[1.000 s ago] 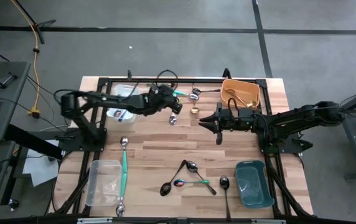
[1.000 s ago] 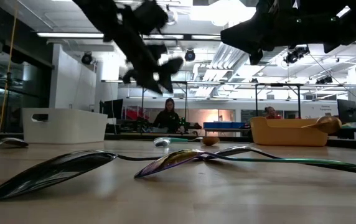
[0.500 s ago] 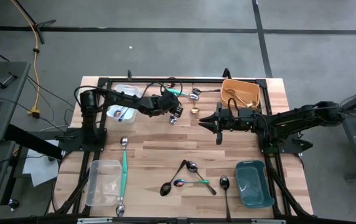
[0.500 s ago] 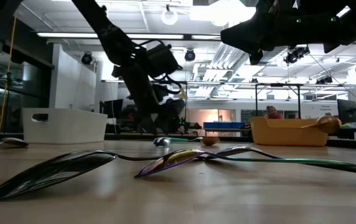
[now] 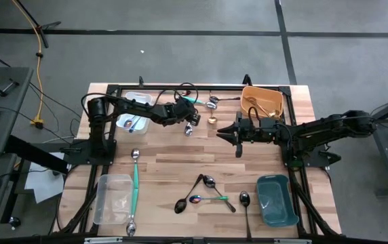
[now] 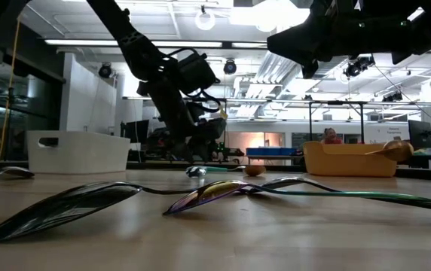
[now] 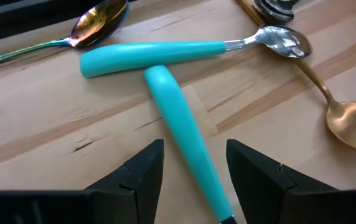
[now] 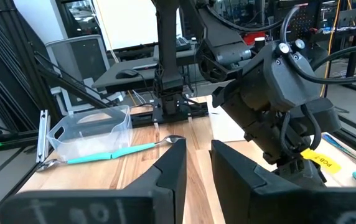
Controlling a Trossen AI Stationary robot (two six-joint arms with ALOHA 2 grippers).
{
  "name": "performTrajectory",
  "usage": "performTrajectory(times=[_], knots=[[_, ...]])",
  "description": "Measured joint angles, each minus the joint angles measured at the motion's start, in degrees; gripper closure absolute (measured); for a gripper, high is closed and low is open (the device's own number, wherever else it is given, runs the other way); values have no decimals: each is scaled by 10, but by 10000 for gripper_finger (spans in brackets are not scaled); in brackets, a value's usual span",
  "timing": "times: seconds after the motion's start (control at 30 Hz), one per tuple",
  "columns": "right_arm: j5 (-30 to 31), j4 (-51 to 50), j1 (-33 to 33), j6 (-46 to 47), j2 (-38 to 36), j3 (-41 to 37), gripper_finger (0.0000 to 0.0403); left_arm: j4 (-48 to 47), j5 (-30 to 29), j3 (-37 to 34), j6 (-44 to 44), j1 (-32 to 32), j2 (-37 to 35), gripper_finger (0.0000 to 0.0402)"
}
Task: Sort silverware by color (type)
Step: Put the green spoon into the blue bin
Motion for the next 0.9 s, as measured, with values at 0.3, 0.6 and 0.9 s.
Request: performTrajectory(times=[0.3,0.6,0.9], knots=[[0,4,0,-1,0,0,334,-2,3,0,0,0,0,234],[0,4,0,-2,0,0,334,29,11,0,13,-5,43,234],[0,4,0,-2,0,0,334,46,-6,2,30,-10,57,235]])
